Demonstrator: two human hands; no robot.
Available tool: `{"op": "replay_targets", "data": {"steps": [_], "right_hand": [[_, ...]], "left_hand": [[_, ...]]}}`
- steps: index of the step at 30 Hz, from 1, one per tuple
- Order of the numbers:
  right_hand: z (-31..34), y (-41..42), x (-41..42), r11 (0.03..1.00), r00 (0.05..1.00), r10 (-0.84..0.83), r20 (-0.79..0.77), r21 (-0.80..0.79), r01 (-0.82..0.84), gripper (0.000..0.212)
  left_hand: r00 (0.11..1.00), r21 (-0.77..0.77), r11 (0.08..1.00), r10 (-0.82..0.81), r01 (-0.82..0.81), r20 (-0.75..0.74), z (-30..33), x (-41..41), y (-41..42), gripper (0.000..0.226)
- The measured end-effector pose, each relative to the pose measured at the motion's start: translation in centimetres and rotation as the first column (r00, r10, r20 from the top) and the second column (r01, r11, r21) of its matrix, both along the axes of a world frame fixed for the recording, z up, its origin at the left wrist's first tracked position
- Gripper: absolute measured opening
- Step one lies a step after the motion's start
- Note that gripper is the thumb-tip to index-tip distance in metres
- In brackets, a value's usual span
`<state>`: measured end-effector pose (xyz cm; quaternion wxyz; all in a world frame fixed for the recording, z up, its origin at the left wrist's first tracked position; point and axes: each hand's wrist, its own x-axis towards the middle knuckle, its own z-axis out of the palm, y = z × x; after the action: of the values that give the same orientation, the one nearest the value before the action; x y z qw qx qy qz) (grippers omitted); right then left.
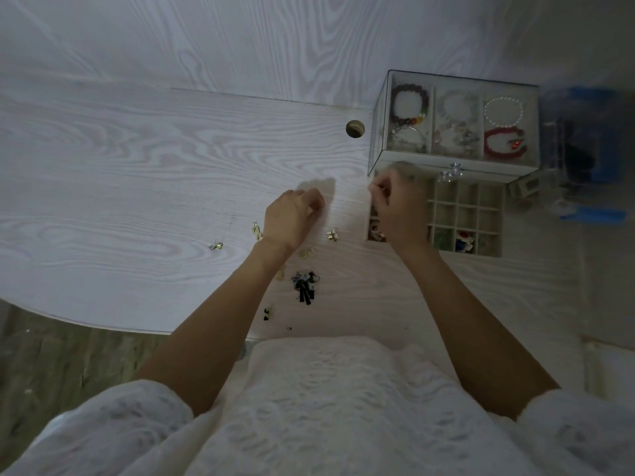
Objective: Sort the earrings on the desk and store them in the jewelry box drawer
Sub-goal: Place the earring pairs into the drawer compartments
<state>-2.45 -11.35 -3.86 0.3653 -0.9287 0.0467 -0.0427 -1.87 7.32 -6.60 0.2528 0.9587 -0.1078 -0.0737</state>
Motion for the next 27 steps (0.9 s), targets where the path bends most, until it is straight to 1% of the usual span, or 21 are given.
{"op": "replay_targets", "data": {"steps": [2, 5, 7, 9, 12, 14, 16, 18, 22, 25, 27], "right_hand": [[-0.6, -1.0, 0.2, 0.997, 0.998, -0.068, -0.005, -0.049, 0.068, 0.008], [-1.3, -1.9, 0.7, 0.993, 0.995, -0.101, 0.011, -0.053, 0.101, 0.009], [-1.6, -2.1, 1.0, 0.994, 0.995, -0.098, 0.014, -0.051, 0.099, 0.011], [-2.0, -2.4, 1.0, 0.993, 0.996, -0.084, 0.000, -0.083, 0.084, 0.014], [-2.5, -3.0, 0.4, 0.981, 0.999, -0.032, -0.028, -0.193, 0.026, 0.017], [-2.6, -3.3, -0.1, 0.962, 0.999, 0.015, -0.039, -0.271, -0.025, 0.025], [-2.5, -3.5, -0.4, 0.959, 0.998, 0.040, -0.039, -0.280, -0.050, 0.031], [-2.5, -3.6, -0.5, 0.959, 0.998, 0.057, -0.024, -0.278, -0.062, 0.031], [-2.2, -3.5, -0.8, 0.950, 0.997, 0.083, -0.009, -0.300, -0.081, 0.027], [-1.6, -2.8, -1.5, 0.946, 0.992, 0.112, 0.052, -0.311, -0.091, 0.023], [-1.1, -1.8, -2.5, 0.955, 0.986, 0.143, 0.082, -0.275, -0.115, 0.021]], "left_hand": [[1.000, -0.142, 0.990, 0.021, -0.018, 0.015, 0.7, -0.1, -0.7, 0.005], [0.997, -0.309, 0.949, 0.076, -0.066, 0.019, 2.0, 0.6, -3.3, 0.003], [0.992, -0.384, 0.916, 0.126, -0.119, -0.006, 2.4, 1.3, -5.0, 0.003], [0.990, -0.404, 0.905, 0.140, -0.134, -0.017, 2.3, 1.9, -6.6, 0.003], [0.993, -0.379, 0.919, 0.120, -0.111, 0.000, 1.7, 2.5, -8.4, 0.005], [0.996, -0.334, 0.940, 0.085, -0.073, 0.023, 1.2, 2.7, -9.1, 0.010], [0.998, -0.261, 0.965, 0.020, -0.006, 0.053, 0.7, 2.7, -9.3, 0.017], [0.996, -0.192, 0.980, -0.038, 0.053, 0.082, 0.6, 2.3, -9.0, 0.021], [0.980, -0.158, 0.977, -0.116, 0.141, 0.160, 1.7, 1.1, -6.8, 0.024], [0.969, -0.114, 0.989, -0.064, 0.093, 0.238, 2.3, -0.9, -3.5, 0.020], [0.970, -0.097, 0.995, 0.006, 0.019, 0.243, 2.2, -2.6, -1.1, 0.018]]}}
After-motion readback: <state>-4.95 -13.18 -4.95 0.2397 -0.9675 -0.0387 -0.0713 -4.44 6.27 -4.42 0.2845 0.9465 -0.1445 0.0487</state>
